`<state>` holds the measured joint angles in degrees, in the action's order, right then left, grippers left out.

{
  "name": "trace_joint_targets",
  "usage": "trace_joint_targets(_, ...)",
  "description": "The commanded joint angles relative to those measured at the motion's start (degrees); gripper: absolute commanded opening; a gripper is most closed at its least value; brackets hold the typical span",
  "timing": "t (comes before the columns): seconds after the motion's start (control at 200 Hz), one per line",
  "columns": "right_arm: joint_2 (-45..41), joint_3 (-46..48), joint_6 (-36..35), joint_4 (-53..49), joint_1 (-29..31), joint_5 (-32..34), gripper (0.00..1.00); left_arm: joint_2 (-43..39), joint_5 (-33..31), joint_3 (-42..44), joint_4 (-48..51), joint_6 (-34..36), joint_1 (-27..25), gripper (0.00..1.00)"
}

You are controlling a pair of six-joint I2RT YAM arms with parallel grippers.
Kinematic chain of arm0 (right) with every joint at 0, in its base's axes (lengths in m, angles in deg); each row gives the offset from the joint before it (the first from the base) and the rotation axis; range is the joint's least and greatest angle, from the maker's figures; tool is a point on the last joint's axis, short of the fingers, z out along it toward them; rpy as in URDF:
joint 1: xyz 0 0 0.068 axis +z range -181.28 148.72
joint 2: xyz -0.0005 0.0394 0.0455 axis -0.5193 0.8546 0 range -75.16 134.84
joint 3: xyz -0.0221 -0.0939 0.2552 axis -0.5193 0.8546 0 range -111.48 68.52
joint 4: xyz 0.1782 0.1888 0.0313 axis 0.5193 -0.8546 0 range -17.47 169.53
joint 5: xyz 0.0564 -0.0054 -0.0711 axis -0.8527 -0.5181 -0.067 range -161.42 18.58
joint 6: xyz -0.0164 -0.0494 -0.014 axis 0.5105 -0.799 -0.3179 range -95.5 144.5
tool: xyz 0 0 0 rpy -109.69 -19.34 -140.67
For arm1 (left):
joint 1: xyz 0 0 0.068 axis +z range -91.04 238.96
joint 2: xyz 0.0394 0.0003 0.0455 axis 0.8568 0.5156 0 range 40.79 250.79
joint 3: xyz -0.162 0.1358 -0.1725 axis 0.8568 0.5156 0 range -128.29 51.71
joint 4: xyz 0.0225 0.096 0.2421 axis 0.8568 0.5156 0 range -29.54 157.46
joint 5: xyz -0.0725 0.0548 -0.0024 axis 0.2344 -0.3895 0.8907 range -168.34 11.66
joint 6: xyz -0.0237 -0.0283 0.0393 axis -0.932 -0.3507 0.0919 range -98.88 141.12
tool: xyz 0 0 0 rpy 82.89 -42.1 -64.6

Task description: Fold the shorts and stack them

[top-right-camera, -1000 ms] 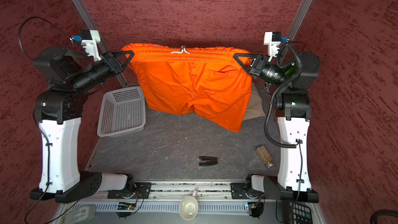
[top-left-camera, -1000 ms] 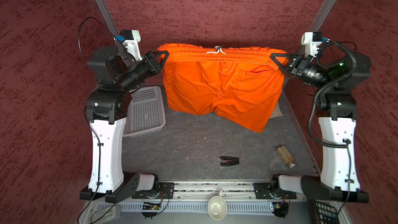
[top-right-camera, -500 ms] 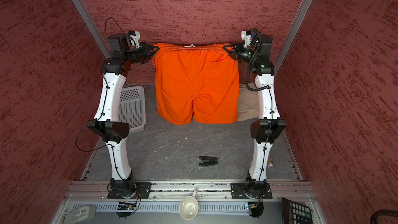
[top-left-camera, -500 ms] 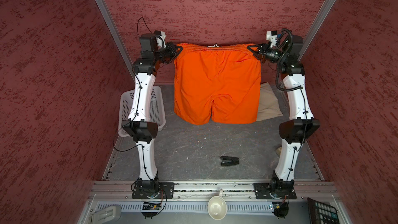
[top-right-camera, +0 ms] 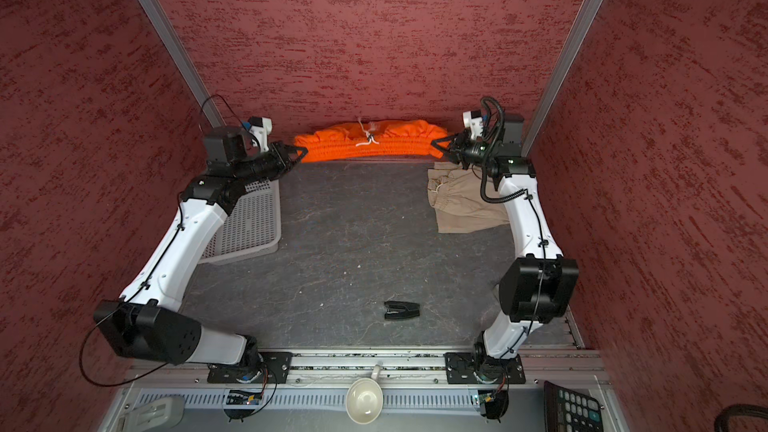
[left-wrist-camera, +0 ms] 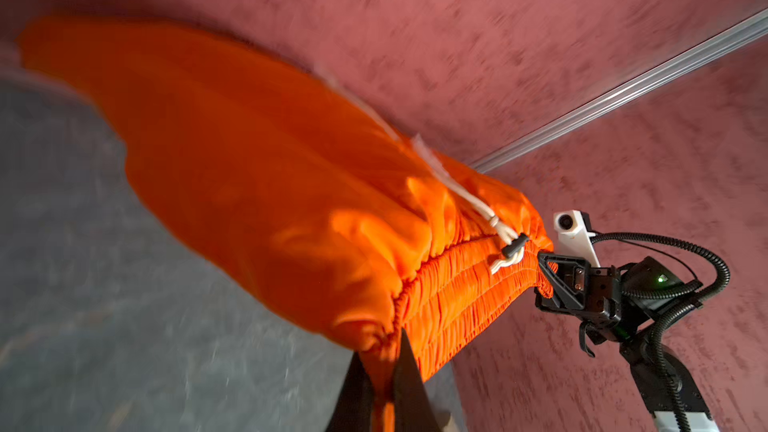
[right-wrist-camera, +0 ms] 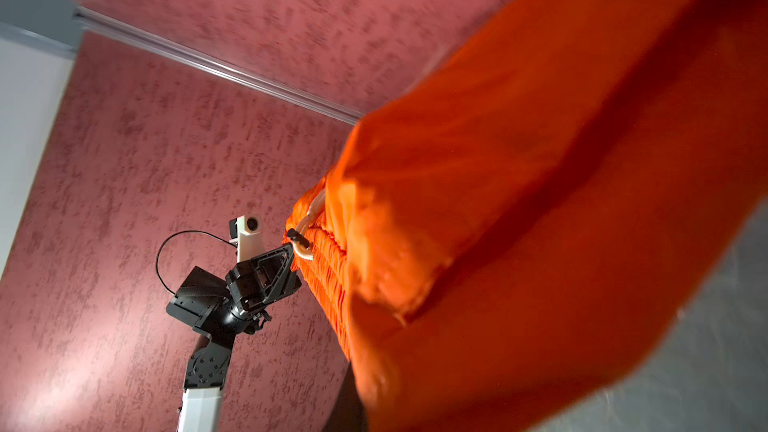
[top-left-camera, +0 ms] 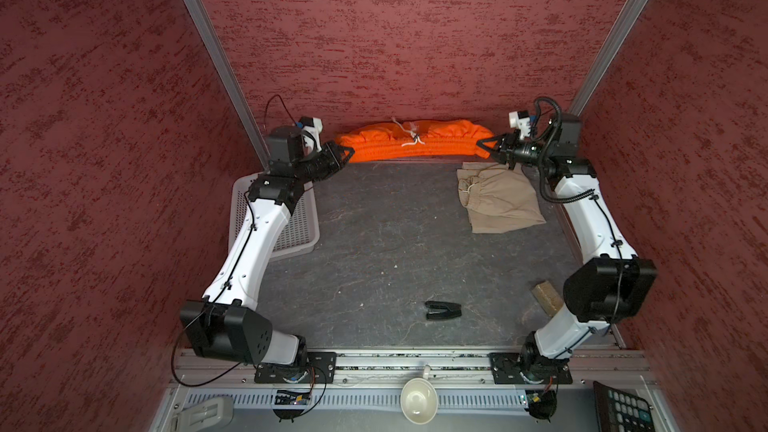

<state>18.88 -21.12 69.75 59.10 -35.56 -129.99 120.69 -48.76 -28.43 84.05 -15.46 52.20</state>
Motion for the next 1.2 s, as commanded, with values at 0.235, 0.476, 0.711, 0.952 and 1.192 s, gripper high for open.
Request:
trace_joint_targets(0.235,0.1,26.9,-11.4,-5.5,-4.5,15.4,0.0,-4.6,-12.3,21.2,12.8,4.5,-6.4,0.0)
trace_joint_targets(0.476,1.0,31.6,-16.8,-17.5,-4.5,23.0,0.0,-4.6,-12.2,27.6,21.4,4.0,-10.3,0.0)
trace_joint_targets(0.711,1.2,33.3,-18.4,-23.4,-4.5,28.9,0.0,-3.1,-9.7,30.7,23.5,5.2,-17.1,0.0)
trace_joint_targets(0.952,3.6,21.7,-19.1,-27.5,-4.5,33.0,0.0,2.4,-4.4,26.7,22.5,8.8,-22.7,0.02)
trace_joint_targets(1.192,12.2,4.6,-22.4,-33.7,-4.4,34.7,0.0,11.3,-2.0,18.9,19.3,9.4,-28.6,0.03)
